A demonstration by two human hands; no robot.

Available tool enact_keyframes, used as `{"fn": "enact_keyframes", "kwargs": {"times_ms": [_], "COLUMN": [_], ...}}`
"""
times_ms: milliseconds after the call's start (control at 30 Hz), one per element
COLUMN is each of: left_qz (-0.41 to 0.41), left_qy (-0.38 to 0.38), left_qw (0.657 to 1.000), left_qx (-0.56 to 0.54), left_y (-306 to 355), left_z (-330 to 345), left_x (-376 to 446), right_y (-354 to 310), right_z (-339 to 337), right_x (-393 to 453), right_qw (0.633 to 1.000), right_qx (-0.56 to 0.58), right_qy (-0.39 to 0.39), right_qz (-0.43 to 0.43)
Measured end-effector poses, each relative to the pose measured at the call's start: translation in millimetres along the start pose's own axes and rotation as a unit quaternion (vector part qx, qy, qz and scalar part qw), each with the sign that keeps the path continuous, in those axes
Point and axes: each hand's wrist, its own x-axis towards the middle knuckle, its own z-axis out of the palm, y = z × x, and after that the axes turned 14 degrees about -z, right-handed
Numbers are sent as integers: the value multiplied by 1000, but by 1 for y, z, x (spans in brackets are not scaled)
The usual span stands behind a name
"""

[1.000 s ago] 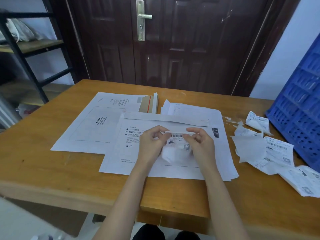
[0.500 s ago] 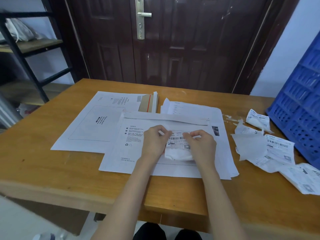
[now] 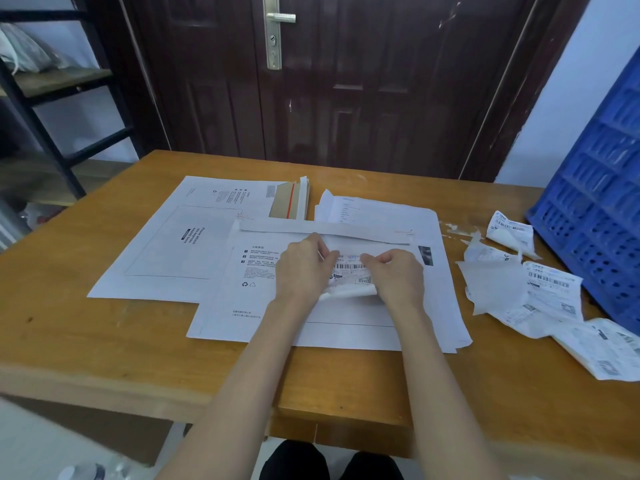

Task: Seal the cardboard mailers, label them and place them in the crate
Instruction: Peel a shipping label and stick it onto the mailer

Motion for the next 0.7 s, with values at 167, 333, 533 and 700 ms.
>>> {"fn": "enact_keyframes", "kwargs": {"times_ms": [167,333,533,700], "left_qz": [-12,-23,-33,-30], "left_qy": [8,8,5,7], "left_qw": [1000,1000,999,998], "left_qx": [-6,10,36,54], "left_y": [-3,-1,2,3], "left_z": [4,6,4,4], "left_x": [0,2,4,5], "right_y": [-5,-7,-9,-9], "right_z": [-1,-2,-3,-3], "right_x": [2,5,7,10], "right_qw": [999,999,999,998], "right_qx": [-40,-43,-33,-44], "right_qy": [-24,-28,-30,-35], "right_qz": [-4,12,19,17]}}
